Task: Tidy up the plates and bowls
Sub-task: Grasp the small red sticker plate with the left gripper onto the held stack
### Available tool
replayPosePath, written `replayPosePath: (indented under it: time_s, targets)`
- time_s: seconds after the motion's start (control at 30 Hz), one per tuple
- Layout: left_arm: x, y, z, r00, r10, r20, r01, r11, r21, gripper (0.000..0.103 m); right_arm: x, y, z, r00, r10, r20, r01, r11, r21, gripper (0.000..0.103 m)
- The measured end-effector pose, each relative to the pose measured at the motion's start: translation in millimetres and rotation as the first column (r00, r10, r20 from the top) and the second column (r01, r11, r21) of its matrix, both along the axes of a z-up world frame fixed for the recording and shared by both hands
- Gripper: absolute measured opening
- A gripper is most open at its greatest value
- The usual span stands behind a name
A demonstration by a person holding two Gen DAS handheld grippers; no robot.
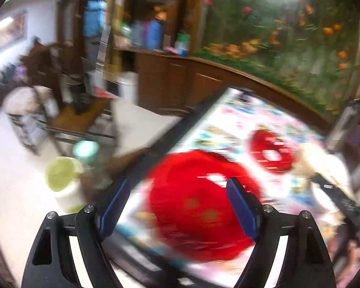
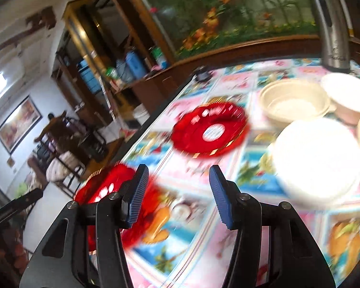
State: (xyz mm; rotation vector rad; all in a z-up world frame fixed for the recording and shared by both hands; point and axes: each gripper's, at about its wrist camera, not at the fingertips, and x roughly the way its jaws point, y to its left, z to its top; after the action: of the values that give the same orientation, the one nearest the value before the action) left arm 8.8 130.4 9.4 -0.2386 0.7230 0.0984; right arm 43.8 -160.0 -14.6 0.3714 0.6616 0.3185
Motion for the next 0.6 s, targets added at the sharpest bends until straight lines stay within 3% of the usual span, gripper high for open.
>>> replayPosePath:
  time_s: [0.07, 0.17, 0.33, 0.4, 0.6]
  targets:
    - [31, -17, 2, 0.993, -0.089, -0.080, 0.082, 0.993, -0.086, 0.083, 16, -11, 6, 0.999, -0.006, -0.039, 0.007, 0.999, 0.039, 0.053]
    - [89, -42, -1, 0.961, -0.214, -0.176, 0.178, 0.963, -0.201, 0.083, 46, -30, 8, 0.992, -0.016, -0.124, 0.031, 0.992, 0.124, 0.053]
    - [181, -76, -17, 0.922, -0.224, -0.316, 0.165, 0.965, -0.202, 0.083, 103, -55, -3, 0.956, -0.081, -0.282, 0.138, 0.973, 0.186, 0.053]
    - [220, -83, -34, 0.896, -0.227, -0.381, 0.147, 0.963, -0.227, 0.083, 126, -62, -15, 0.924, -0.108, -0.366, 0.191, 0.961, 0.198, 0.053]
    - [263, -87, -78, 0.855, -0.217, -0.471, 0.076, 0.951, -0.300, 0.083, 160, -62, -32, 0.892, -0.134, -0.431, 0.216, 0.965, 0.149, 0.053]
